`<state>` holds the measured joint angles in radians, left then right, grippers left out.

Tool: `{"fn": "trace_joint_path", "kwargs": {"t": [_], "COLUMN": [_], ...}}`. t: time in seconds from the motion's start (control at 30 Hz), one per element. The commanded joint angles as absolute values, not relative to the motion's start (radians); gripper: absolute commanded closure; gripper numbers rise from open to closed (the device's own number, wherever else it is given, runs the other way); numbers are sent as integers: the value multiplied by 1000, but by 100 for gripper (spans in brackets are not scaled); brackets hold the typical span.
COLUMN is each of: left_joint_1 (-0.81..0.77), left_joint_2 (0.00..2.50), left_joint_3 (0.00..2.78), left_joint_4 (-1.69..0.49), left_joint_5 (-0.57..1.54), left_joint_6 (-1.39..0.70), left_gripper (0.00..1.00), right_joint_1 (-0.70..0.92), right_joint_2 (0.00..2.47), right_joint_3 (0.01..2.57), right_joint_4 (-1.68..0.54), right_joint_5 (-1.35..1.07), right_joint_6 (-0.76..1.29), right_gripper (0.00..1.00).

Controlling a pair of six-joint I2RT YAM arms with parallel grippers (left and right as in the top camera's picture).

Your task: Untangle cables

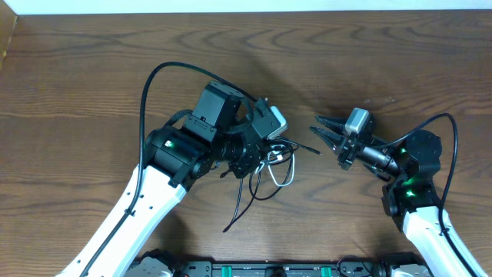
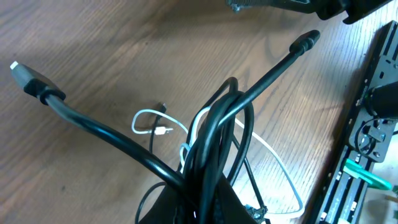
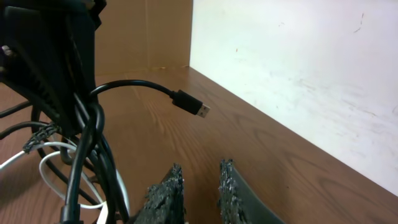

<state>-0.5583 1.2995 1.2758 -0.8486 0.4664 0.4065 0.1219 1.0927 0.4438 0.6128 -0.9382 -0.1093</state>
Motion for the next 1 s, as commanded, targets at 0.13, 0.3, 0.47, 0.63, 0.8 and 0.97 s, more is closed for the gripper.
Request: {"fn": "trace_joint_path", "kwargs": {"t": [0.13,0.3,0.47,0.63,0.8,0.97], "left_joint_1": [-558,-562,-562,-562,-591,-650], "left_joint_2": [1291,1327,1368,1371,1371,1371], "left_joint_3": [1280,1280,1280,1280,1280,1280], "left_joint_4": [-730,-678,-680,-675,-669,-655], "left_joint_5": [487,473,400,400,400,399], "left_joint_6": [441,442,453,476,522,607], "left_gripper": [92,93,93,92,92,93], "right_joint_1": [126,160,163,163,166,165], "right_joint_2": [1087,1087,1086,1087,1087,1087], "right_joint_3": [457,457,457,457,457,457], "right_joint_4": [613,617,677,703,703,702], "right_joint_5": [-1050,-1076,-1075,-1076,-1076,-1076], "right_joint_6": [-67,-64,-44,-30,1,7], "right_gripper": [82,82,82,82,83,83]}}
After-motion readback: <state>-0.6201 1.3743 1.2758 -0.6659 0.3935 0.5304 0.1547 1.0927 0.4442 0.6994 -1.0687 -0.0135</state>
